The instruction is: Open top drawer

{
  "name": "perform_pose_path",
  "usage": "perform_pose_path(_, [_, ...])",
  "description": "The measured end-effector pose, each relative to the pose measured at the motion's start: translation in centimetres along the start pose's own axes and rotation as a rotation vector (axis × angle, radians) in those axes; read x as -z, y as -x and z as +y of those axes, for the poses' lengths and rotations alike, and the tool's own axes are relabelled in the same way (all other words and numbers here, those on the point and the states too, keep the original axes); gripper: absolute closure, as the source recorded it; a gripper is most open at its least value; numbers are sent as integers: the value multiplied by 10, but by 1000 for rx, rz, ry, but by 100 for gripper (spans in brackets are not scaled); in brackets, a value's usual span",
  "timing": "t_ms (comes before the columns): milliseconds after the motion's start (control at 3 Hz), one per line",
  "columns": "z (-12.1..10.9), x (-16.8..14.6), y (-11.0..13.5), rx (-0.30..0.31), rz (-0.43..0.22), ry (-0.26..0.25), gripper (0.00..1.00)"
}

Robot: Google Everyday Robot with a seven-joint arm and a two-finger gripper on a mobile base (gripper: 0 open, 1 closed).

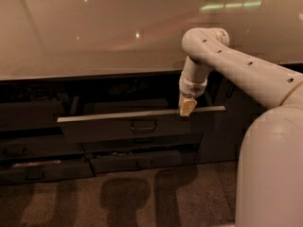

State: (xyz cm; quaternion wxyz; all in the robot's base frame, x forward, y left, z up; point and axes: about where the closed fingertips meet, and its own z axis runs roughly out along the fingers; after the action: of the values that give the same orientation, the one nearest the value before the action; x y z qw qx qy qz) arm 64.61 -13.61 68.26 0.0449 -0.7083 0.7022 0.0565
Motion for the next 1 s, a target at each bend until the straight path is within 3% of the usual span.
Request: perform_pose_path(1000, [8, 0, -1, 9, -3, 2, 100])
